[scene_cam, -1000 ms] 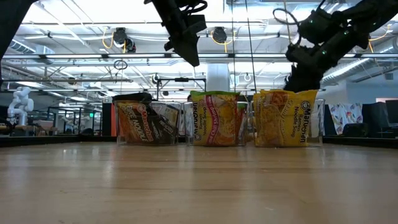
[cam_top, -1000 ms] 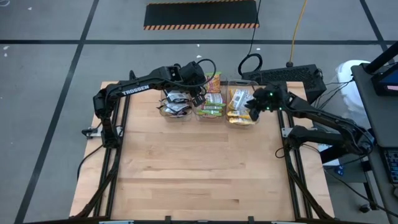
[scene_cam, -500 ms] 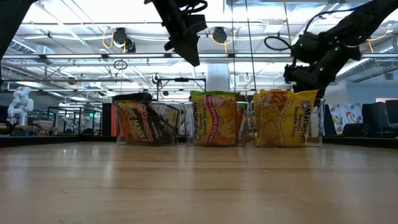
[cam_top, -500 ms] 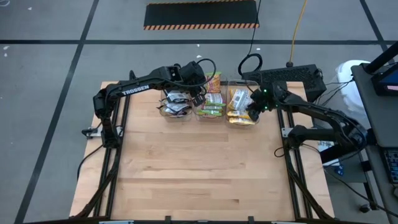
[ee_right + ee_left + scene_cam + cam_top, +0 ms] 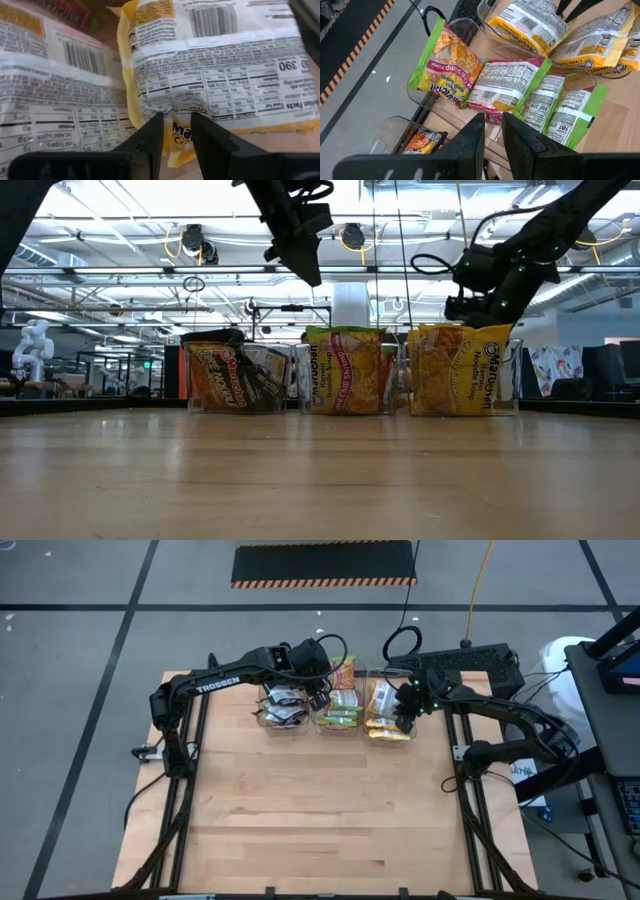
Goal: Sort Maruchan noodles
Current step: Adjust the yellow noodle packs in the right transparent bin
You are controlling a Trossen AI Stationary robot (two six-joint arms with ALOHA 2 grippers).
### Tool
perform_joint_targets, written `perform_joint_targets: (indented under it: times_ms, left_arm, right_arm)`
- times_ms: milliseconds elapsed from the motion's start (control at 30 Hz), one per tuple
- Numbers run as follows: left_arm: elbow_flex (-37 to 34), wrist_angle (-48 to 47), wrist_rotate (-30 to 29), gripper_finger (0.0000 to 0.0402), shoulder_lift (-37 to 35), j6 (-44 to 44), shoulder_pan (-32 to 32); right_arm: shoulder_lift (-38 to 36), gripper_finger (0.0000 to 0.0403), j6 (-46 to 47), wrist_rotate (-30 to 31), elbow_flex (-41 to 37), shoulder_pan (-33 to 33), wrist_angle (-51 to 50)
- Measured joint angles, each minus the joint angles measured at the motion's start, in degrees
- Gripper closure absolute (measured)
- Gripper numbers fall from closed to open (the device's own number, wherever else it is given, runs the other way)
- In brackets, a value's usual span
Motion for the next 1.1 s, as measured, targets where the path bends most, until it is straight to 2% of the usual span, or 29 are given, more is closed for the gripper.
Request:
perform_joint_targets:
  times_ms: [100, 267, 433, 567, 700, 867, 1100]
  left_arm:
    - [0.0, -0.02, 0.0, 0.0328, 0.0, 0.02, 0.0]
    - [0.0, -0.02, 0.0, 0.0327, -0.01, 0.02, 0.0]
    - [0.0, -0.07, 0.0, 0.0327, 0.0, 0.02, 0.0]
    - [0.0, -0.11, 0.0, 0.0327, 0.0, 0.02, 0.0]
    - [0.0, -0.11, 0.0, 0.0327, 0.0, 0.02, 0.0]
    - [0.0, -0.11, 0.02, 0.0327, 0.0, 0.04, 0.0]
    - [0.0, -0.11, 0.02, 0.0327, 0.0, 0.04, 0.0]
  right_arm:
    - [0.3, 0.0329, -1.57, -0.11, 0.0, 0.0, -0.1]
    - [0.3, 0.0395, -1.66, -1.83, 0.0, 0.0, -0.18]
    - [-0.23, 0.04, -0.7, -6.36, 0.0, -0.02, 0.25]
    - [-3.11, 0.0402, -0.64, -6.61, 0.0, -0.02, 0.24]
    - [-6.65, 0.0401, 0.04, -5.33, 0.0, -0.02, 0.45]
    - [-7.52, 0.0399, 3.97, 1.68, 0.0, -0.04, 0.01]
    - [-7.52, 0.0363, -0.22, 1.68, 0.0, -0.04, 0.29]
